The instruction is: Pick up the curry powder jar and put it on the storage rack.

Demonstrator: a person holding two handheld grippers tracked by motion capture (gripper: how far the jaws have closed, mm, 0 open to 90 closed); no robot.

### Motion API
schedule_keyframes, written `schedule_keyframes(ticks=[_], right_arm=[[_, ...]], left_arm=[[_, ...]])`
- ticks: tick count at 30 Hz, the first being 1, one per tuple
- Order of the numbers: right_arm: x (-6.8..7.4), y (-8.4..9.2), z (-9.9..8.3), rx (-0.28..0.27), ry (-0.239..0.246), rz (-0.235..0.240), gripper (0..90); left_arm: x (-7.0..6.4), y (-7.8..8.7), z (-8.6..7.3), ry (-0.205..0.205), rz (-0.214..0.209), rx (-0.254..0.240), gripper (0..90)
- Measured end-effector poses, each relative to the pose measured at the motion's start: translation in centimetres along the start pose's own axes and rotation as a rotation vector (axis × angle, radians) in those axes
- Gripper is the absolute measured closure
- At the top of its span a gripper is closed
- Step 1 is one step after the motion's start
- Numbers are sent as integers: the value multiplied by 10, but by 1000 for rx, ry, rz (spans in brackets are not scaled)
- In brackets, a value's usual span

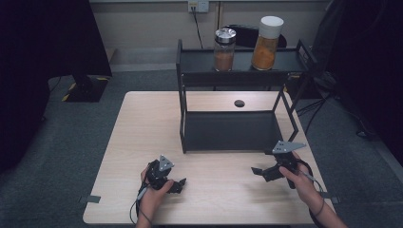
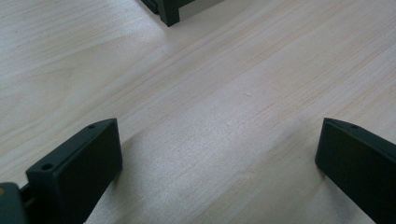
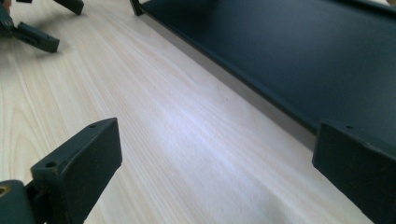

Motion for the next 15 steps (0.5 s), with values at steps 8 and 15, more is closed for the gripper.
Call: schedule_keyframes(ticks=[8, 15], right_arm=[[-1, 4, -19, 30, 10, -19, 6], [-2, 8, -28, 43, 36, -37, 7]], left_arm=[[0, 0, 0, 0, 0, 0, 0], [0, 0, 0, 0, 0, 0, 0]])
Point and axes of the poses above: each handheld gripper's, and its own axes: y roughly backward along the jaws, z roughly out of its top, x roughly to its left, the point moved 10 cm from there along -y, roughly forward along the jaws, and after that the axes turned 8 degrees about -z, right-handed, at the moved point
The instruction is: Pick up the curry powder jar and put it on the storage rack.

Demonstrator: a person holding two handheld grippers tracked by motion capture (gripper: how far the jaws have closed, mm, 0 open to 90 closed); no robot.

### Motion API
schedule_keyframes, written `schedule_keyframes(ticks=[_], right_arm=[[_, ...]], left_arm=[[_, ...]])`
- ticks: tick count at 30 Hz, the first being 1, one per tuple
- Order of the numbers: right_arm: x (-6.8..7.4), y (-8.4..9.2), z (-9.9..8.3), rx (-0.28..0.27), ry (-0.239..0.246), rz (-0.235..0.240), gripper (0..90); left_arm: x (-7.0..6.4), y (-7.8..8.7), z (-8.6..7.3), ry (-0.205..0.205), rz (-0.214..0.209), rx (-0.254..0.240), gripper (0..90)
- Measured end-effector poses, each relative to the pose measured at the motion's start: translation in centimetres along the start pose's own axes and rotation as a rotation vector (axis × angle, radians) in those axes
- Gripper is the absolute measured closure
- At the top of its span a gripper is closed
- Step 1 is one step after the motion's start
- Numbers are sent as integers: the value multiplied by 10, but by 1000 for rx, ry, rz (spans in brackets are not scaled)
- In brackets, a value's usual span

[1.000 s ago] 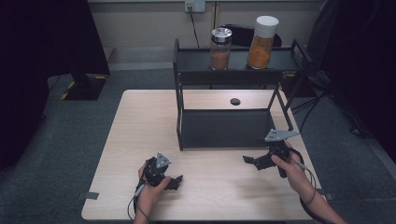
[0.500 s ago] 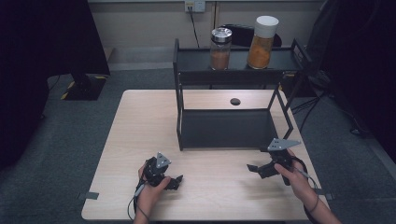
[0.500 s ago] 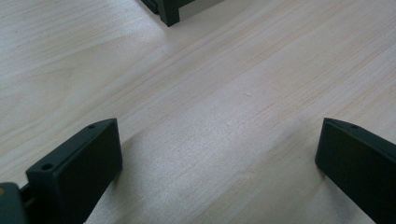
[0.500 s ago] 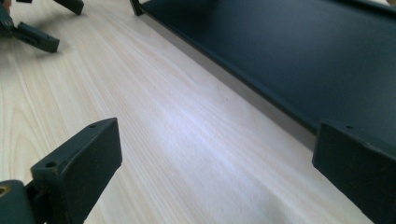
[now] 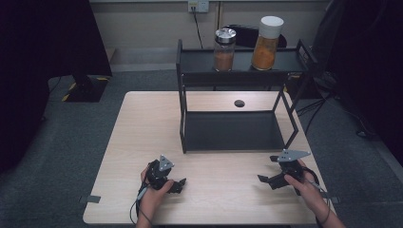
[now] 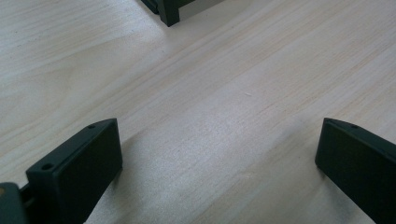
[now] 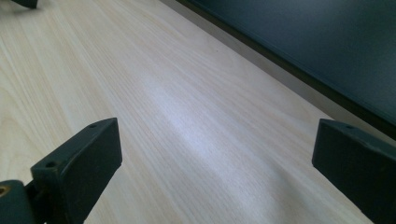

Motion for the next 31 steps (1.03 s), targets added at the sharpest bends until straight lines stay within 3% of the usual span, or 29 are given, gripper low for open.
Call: schedule_keyframes(ticks=[18, 23, 31], right_arm=[[0, 7, -20, 59, 34, -20, 10], [1, 9, -24, 92, 65, -22, 14], [0, 10, -25, 108, 56, -24, 0]], left_arm=[[0, 0, 0, 0, 0, 0, 0], [0, 0, 0, 0, 0, 0, 0], [0, 0, 0, -1, 1, 1, 0]])
Point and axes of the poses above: each handheld gripper's, and its own axes: y roughly backward along the jaws, z roughly out of its top, x roughly to its left, the point moved 10 cm from there along -y, roughly forward along the jaws, and after that the axes turned 8 degrees about -z, right-handed, at the moved point
